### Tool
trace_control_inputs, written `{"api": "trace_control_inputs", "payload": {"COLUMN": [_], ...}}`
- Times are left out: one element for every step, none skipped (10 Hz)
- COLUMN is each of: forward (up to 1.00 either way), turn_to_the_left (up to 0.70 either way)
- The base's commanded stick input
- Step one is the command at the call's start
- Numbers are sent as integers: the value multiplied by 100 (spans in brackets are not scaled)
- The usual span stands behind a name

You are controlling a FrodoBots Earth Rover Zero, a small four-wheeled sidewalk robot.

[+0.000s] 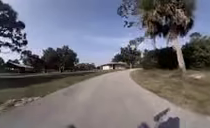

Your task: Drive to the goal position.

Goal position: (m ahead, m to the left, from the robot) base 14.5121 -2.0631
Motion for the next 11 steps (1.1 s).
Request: {"api": "trace_control_inputs", "payload": {"forward": [100,100,100,100,100,100,100,100,100,100,100], "turn_to_the_left": [0,0,0,0,0,-1,-4,0,0,0,0]}}
